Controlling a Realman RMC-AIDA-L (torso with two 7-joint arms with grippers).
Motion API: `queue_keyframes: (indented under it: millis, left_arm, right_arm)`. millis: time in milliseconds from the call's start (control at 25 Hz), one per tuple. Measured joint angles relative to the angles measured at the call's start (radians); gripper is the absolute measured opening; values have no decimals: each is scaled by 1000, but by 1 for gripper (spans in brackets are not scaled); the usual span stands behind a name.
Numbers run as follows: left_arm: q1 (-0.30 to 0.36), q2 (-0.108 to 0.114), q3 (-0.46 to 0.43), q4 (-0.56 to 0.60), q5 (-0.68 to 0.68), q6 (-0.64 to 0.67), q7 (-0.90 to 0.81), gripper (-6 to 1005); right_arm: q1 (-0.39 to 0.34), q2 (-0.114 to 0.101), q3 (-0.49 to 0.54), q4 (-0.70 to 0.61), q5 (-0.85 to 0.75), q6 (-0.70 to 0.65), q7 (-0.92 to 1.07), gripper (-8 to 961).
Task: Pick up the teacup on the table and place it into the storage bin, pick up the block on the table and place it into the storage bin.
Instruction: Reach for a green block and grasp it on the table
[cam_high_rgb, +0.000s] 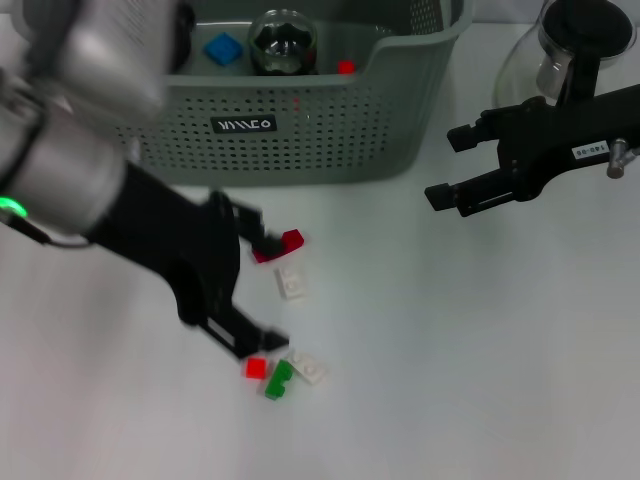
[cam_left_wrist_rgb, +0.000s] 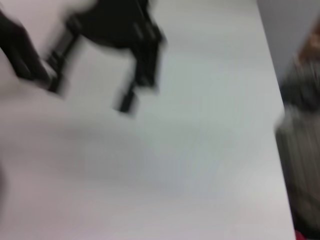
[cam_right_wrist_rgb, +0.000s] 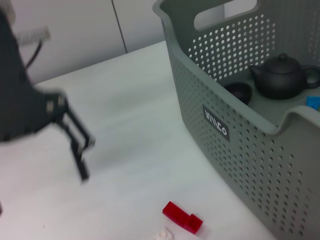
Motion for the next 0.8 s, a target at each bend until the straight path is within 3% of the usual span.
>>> queue_keyframes:
  millis: [160, 200, 240, 320, 480, 800]
  left_arm:
    - [-7, -5, 207, -11, 112, -39, -32, 948]
    - [-14, -6, 298, -21, 153, -66, -40, 948]
    - [-14, -6, 298, -21, 153, -66, -40, 948]
    - [-23, -6, 389, -29, 201, -104, -46, 948]
    - [-45, -7, 484, -55, 230, -163, -48, 947]
    - [-94, -8, 576, -151, 251, -253, -63, 947]
  right_arm:
    - [12, 1, 4, 18, 0, 17, 1, 934]
    - [12, 3, 4, 19, 0, 24, 2, 934]
    - [12, 4, 4, 20, 0, 30, 2, 934]
    - [12, 8, 4, 21, 0, 41, 3, 935]
    - [13, 10, 4, 38, 0, 59, 3, 935]
    - [4, 9, 4, 58, 0, 86, -2, 934]
